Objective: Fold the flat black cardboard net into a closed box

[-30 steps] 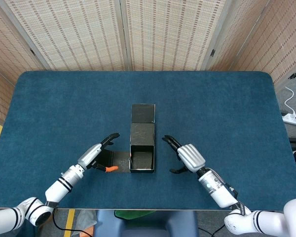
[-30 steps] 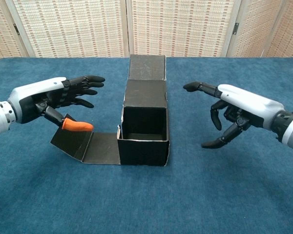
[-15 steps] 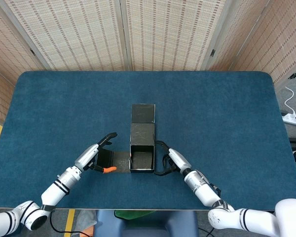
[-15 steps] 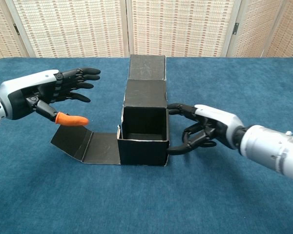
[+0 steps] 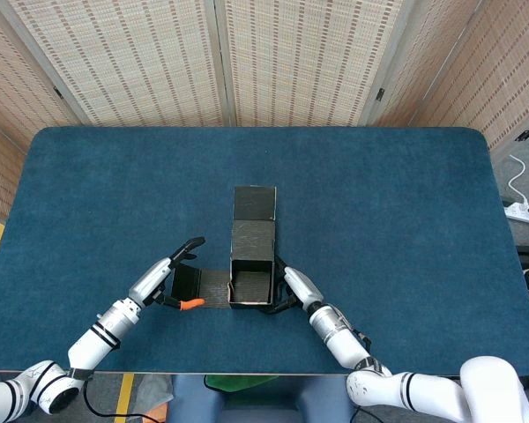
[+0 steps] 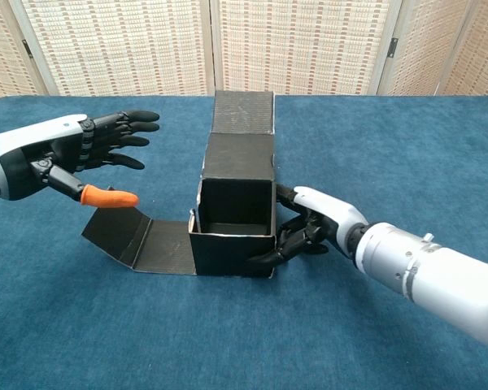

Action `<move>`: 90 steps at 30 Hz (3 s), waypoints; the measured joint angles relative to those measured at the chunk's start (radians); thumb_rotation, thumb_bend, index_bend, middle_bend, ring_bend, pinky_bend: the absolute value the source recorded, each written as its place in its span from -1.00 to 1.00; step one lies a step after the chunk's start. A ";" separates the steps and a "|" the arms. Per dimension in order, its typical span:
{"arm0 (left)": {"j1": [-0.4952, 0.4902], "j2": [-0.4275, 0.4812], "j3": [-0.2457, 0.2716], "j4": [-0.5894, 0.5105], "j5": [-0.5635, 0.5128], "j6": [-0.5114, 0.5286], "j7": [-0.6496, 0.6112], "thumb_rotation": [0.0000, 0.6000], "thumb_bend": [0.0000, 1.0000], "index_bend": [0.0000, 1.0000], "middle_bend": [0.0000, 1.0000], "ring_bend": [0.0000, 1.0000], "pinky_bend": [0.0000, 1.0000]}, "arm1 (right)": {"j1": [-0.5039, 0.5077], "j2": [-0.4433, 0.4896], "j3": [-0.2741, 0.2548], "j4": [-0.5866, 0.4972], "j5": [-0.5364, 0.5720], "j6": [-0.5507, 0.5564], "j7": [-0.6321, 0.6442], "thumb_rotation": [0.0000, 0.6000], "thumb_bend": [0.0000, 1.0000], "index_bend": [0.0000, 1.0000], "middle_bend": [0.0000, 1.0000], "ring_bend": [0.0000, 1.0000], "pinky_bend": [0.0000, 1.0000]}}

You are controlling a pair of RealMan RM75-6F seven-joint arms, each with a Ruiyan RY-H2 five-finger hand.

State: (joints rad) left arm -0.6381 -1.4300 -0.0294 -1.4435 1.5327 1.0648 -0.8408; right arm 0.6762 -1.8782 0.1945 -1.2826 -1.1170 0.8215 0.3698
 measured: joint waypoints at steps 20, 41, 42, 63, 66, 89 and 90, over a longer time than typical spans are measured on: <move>0.042 0.026 0.036 -0.028 0.175 0.166 0.023 1.00 -0.53 0.09 0.15 0.73 0.86 | 0.023 -0.066 0.257 0.016 0.031 0.023 0.152 1.00 -0.49 0.09 0.27 0.54 1.00; -0.031 -0.169 -0.032 0.108 0.083 0.060 0.458 1.00 -0.35 -0.27 -0.22 0.75 0.86 | -0.126 0.248 0.229 -0.370 0.017 -0.052 0.333 1.00 -0.50 0.09 0.24 0.54 1.00; -0.022 -0.177 -0.040 0.120 0.078 0.087 0.471 1.00 -0.33 -0.27 -0.22 0.75 0.86 | -0.130 0.257 0.221 -0.373 0.009 -0.052 0.333 1.00 -0.50 0.09 0.24 0.54 1.00; -0.025 -0.178 -0.075 0.222 0.256 0.398 0.554 1.00 -0.25 -0.24 -0.14 0.75 0.86 | -0.130 0.239 0.110 -0.352 -0.095 -0.053 0.352 1.00 -0.50 0.09 0.21 0.54 1.00; -0.034 -0.175 -0.068 0.234 0.270 0.395 0.579 1.00 -0.25 -0.27 -0.20 0.74 0.86 | -0.125 0.235 0.105 -0.347 -0.100 -0.051 0.348 1.00 -0.50 0.09 0.21 0.54 1.00; -0.091 -0.202 0.001 0.368 0.342 0.386 0.634 1.00 -0.25 -0.09 -0.12 0.73 0.86 | -0.092 0.170 0.066 -0.255 -0.108 -0.022 0.271 1.00 -0.50 0.09 0.21 0.54 1.00; -0.093 -0.212 0.006 0.386 0.346 0.387 0.631 1.00 -0.25 -0.08 -0.11 0.73 0.86 | -0.090 0.164 0.064 -0.247 -0.109 -0.021 0.265 1.00 -0.50 0.09 0.21 0.54 1.00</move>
State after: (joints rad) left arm -0.7310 -1.6425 -0.0234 -1.0571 1.8783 1.4522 -0.2096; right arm 0.5859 -1.7142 0.2586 -1.5291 -1.2255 0.8004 0.6350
